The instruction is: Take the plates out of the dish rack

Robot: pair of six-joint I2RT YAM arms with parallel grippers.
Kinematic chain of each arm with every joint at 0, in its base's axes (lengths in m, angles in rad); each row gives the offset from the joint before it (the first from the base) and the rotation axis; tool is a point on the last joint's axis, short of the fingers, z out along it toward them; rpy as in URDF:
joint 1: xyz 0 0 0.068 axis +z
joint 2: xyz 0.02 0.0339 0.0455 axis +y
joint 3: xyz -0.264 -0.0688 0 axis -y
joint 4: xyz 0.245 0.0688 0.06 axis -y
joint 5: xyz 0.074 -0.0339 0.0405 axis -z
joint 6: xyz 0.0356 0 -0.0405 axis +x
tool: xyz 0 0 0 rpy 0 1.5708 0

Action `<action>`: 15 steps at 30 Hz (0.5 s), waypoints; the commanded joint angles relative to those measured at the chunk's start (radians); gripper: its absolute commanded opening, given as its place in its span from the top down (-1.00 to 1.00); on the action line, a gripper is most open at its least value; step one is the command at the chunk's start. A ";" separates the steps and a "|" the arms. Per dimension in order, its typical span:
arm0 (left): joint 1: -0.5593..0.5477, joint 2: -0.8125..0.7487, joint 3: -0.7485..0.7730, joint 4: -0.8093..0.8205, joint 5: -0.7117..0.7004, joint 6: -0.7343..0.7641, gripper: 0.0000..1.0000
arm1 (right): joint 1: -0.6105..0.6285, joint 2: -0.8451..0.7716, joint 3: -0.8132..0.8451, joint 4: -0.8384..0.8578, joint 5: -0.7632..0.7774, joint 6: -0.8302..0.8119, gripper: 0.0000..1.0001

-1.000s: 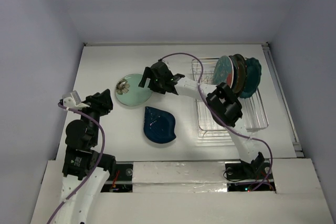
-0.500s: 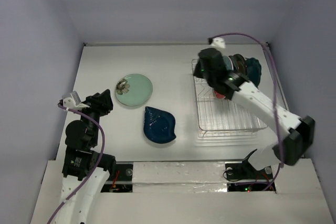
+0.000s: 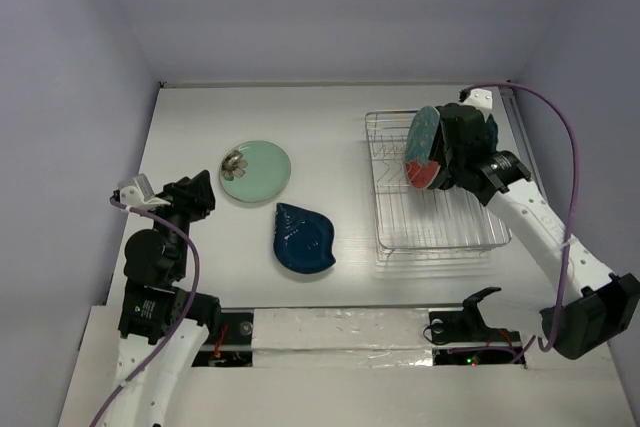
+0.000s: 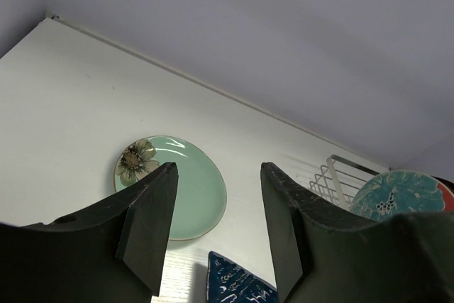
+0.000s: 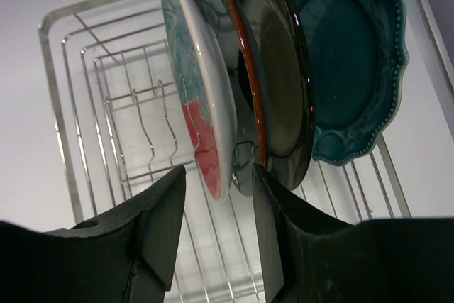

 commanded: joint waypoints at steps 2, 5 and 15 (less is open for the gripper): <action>-0.006 -0.014 -0.008 0.041 0.004 0.000 0.05 | -0.046 0.045 -0.008 0.018 -0.063 -0.061 0.03; -0.006 -0.013 -0.009 0.043 0.004 0.000 0.05 | -0.070 0.074 -0.001 0.049 -0.099 -0.087 0.03; -0.006 -0.014 -0.008 0.043 0.004 0.003 0.05 | -0.098 0.256 0.100 0.078 -0.082 -0.138 0.20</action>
